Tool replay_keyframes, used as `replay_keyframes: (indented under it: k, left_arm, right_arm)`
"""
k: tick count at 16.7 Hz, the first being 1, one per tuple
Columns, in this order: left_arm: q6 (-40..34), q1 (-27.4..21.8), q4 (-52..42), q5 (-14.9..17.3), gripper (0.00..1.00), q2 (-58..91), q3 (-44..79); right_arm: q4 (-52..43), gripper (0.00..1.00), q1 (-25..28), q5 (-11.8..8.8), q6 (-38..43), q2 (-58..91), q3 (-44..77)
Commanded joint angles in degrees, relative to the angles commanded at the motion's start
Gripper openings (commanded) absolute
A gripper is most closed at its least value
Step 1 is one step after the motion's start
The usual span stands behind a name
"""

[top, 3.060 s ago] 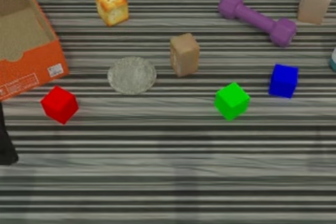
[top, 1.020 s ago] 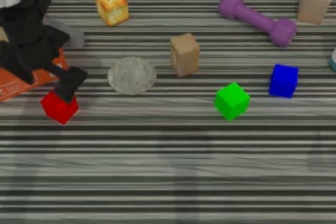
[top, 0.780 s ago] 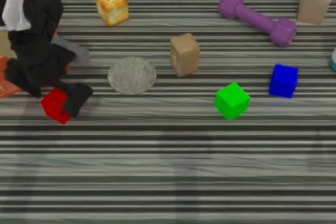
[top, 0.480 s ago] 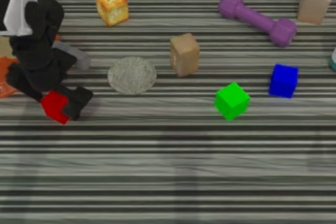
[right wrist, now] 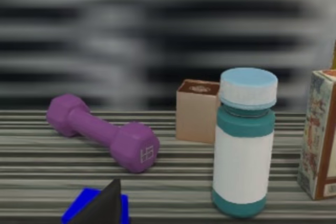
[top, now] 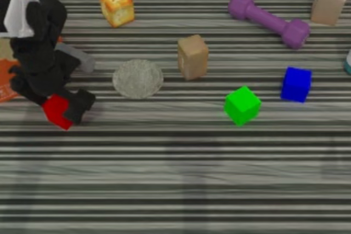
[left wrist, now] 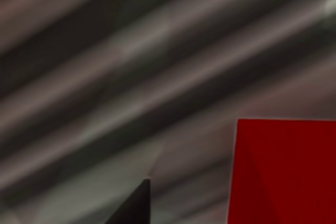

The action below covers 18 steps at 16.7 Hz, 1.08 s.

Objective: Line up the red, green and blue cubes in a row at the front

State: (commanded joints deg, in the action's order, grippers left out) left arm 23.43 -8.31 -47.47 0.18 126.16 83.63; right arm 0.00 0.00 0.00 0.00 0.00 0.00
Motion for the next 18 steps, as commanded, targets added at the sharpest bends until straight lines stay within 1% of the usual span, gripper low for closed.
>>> replay_keyframes:
  k: [6,7,14,15,18]
  left_arm:
    - [0.0,0.0,0.0,0.0,0.02,0.0,0.0]
    - [0.0,0.0,0.0,0.0,0.0,0.0,0.0]
    - [0.0,0.0,0.0,0.0,0.0,0.0,0.0]
    - [-0.3,0.0,-0.8,0.6,0.0,-1.7,0.5]
    - [-0.2,0.1,-3.2,0.6,0.0,-2.4,2.2]
  right_arm:
    - [0.0,1.0,0.0,0.0,0.0,0.0,0.0]
    - [0.0,1.0,0.0,0.0,0.0,0.0,0.0]
    - [0.0,1.0,0.0,0.0,0.0,0.0,0.0]
    - [0.0,1.0,0.0,0.0,0.0,0.0,0.0]
    - [0.0,1.0,0.0,0.0,0.0,0.0,0.0]
